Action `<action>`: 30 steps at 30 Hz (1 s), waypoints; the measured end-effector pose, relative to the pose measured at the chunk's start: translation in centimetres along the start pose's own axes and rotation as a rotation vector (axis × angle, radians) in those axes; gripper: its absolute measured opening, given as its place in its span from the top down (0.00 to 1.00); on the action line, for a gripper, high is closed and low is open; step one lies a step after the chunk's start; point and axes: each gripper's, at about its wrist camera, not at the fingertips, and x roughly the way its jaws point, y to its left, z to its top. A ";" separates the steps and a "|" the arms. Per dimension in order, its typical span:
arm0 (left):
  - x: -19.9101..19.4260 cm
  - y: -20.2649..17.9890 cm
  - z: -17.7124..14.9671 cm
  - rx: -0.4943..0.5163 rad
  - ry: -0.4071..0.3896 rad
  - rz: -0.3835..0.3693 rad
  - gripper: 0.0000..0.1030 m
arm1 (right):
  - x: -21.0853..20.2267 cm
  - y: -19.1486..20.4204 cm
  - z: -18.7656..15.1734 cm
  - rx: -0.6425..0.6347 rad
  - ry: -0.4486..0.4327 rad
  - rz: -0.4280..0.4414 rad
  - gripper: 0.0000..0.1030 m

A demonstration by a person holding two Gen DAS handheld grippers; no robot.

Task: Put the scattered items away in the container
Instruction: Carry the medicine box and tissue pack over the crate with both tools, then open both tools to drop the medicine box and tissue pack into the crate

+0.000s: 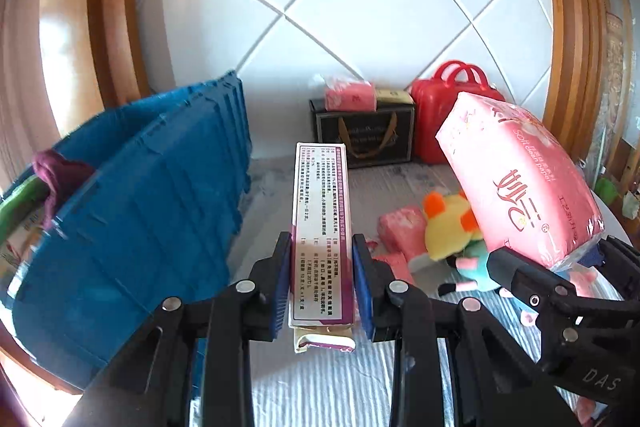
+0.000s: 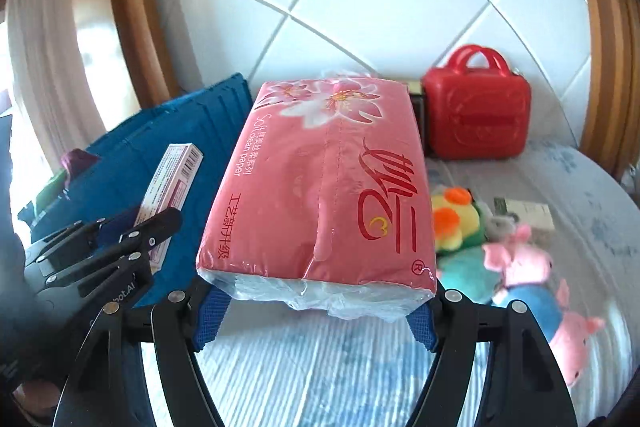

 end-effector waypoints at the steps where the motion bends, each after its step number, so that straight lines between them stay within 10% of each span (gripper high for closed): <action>1: -1.0 1.2 1.0 -0.013 -0.018 0.009 0.73 | 0.2 1.3 1.3 -0.012 -0.015 0.023 0.28; 11: -8.8 16.9 6.1 -0.086 -0.139 0.222 0.73 | 1.2 18.2 8.9 -0.202 -0.089 0.223 0.27; 16: -8.3 27.1 5.4 -0.129 -0.039 0.341 0.73 | 4.0 27.0 8.9 -0.271 -0.060 0.308 0.27; 23: -3.4 36.2 2.6 -0.192 0.228 0.287 0.73 | 10.6 34.7 6.1 -0.267 0.145 0.306 0.27; 30: -0.1 35.9 3.5 -0.153 0.289 0.219 0.73 | 16.2 35.7 5.2 -0.265 0.331 0.184 0.27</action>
